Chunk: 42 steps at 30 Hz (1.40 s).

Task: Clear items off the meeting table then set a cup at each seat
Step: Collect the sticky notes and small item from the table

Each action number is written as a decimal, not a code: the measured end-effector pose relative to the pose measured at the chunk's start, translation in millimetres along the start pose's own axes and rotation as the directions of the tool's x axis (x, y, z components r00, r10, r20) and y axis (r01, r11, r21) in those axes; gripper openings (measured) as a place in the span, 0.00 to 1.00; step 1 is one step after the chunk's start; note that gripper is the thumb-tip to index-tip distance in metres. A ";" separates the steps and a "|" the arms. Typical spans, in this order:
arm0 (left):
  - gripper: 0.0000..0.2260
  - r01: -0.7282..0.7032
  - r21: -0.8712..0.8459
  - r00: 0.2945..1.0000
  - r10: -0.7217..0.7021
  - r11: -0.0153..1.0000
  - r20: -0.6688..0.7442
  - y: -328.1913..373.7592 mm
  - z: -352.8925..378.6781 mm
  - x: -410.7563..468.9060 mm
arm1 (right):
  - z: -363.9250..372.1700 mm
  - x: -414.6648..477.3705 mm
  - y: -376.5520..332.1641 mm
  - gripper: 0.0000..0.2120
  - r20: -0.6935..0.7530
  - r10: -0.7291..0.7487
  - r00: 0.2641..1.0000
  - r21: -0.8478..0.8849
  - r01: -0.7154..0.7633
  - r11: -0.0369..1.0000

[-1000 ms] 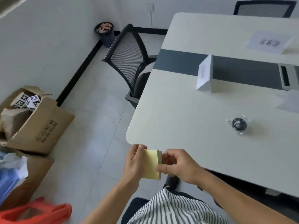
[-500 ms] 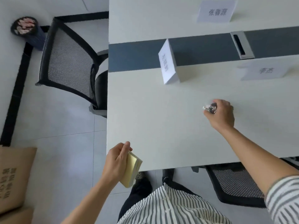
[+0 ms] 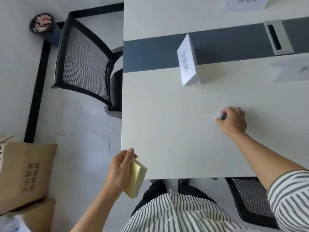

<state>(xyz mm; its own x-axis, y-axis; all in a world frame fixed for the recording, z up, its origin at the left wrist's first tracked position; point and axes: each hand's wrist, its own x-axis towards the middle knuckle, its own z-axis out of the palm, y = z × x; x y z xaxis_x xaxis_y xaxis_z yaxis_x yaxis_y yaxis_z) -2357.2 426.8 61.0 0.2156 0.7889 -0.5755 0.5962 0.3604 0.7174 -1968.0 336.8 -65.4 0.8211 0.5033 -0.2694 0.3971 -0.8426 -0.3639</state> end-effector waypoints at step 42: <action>0.16 -0.824 0.218 0.347 0.163 0.523 0.923 -45.7 95.8 -161.2 | -41.4 -630.1 95.6 0.24 0.067 0.623 0.780 0.942 -0.256 0.219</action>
<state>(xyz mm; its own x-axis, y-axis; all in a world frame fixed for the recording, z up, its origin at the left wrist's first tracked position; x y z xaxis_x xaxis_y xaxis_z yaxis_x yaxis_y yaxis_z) -2345.1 235.5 83.4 0.8863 -0.1267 -0.4455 0.3026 -0.5697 0.7641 -2430.4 -68.9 106.5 0.8598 -0.1192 -0.4965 -0.5094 -0.1326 -0.8502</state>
